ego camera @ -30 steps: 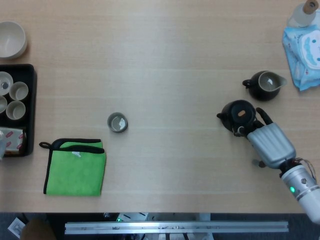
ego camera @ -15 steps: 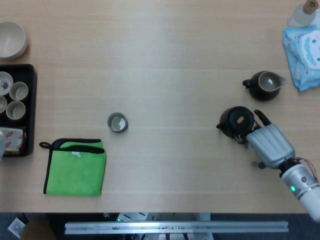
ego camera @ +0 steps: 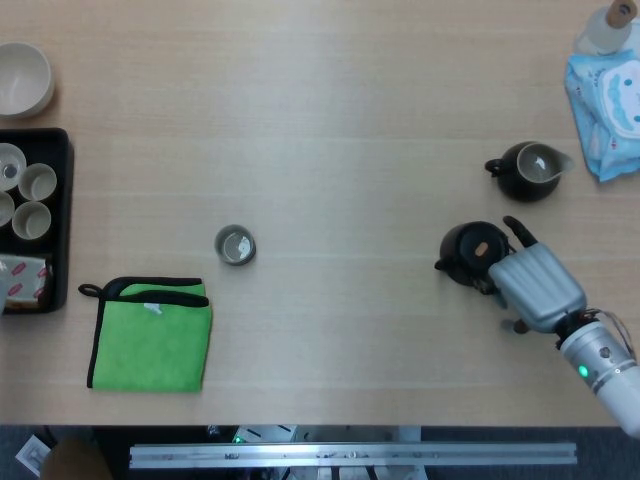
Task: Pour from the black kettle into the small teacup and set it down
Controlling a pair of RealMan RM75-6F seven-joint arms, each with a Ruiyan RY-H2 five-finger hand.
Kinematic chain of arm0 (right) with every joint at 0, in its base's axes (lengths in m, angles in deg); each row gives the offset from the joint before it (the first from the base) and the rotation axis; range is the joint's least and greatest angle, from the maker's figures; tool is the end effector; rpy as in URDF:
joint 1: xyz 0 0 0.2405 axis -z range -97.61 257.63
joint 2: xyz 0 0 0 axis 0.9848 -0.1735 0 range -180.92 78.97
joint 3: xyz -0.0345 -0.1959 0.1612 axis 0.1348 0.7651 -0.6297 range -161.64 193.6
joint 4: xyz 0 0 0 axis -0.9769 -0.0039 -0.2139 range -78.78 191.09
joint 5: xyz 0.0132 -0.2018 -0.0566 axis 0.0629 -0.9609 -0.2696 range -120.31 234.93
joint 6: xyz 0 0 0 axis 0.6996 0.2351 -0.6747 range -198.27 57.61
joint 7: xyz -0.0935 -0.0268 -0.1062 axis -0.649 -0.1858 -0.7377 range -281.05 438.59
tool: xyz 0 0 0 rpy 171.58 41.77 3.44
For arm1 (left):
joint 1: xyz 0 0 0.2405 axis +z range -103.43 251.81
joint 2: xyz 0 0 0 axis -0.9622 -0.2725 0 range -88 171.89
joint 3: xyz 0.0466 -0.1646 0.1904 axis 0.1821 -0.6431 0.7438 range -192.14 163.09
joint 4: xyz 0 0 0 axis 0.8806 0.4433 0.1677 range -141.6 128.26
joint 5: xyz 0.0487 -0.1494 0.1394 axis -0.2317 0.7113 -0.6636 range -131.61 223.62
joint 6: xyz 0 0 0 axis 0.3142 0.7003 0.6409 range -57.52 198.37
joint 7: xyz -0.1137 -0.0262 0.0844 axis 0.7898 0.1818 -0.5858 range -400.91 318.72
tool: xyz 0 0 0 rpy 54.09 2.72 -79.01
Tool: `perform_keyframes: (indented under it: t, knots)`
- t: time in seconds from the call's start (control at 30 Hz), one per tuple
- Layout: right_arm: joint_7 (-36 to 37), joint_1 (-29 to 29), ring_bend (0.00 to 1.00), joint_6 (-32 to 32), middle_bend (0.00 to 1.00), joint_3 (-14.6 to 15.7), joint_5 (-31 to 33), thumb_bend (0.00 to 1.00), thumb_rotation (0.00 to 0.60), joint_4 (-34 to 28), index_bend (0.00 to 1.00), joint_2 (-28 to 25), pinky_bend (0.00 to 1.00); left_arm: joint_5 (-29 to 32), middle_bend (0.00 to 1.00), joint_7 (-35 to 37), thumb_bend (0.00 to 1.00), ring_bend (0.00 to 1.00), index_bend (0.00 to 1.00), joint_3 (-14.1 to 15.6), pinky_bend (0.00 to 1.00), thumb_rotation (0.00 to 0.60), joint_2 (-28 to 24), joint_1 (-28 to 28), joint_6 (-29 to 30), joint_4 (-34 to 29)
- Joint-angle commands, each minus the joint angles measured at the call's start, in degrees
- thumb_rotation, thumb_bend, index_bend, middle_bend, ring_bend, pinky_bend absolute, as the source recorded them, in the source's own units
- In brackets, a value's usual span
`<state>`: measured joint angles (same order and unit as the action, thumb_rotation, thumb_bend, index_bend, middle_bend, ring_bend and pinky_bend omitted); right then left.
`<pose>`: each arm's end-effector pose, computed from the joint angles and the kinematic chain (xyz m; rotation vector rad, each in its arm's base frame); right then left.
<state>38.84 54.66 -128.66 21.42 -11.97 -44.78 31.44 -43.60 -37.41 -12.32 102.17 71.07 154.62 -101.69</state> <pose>-0.2175 -0.1990 -0.0228 2.0965 -0.9107 0.5265 -0.3120 0.1518 0.1594 -1.4571 -1.0109 -0.8762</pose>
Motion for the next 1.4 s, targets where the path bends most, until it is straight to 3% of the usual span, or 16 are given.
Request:
perform_keyframes:
  t: [0.03,0.5,0.9,1.4]
  knots:
    - [0.02,-0.23,0.69,0.1,0.73,-0.24,0.4,0.0,0.6,0.01,0.76,0.1,0.0,0.05,0.12,-0.01,0.39,0.12,0.17,0.01,0.13,0.6,-0.09,0.04,0.0,-0.08]
    - [1.39,-2.87,0.81,2.07,0.86,-2.71,3.87,0.01,0.6,-0.42,0.9,0.45,0.0,0.45,0.12,0.21,0.39,0.12,0.17,-0.06,0.13,0.6,-0.74,0.31,0.09,-0.47]
    - [4.74,-4.14,0.85,2.17,0.93,-4.28,4.6,0.0,0.6,0.85,0.99,0.58,0.0,0.6,0.12,-0.28,0.39,0.12,0.17,-0.17,0.13,0.6,-0.97,0.33,-0.02,-0.99]
    - [12.1,-4.98,0.86,2.56,0.94,-6.1,3.15,0.0,0.6,2.17,1.0,-1.84,0.0,0.56,0.12,-2.42,0.39,0.12,0.17,-0.39,0.13,0.6,-1.03,0.03,-0.3,-2.48]
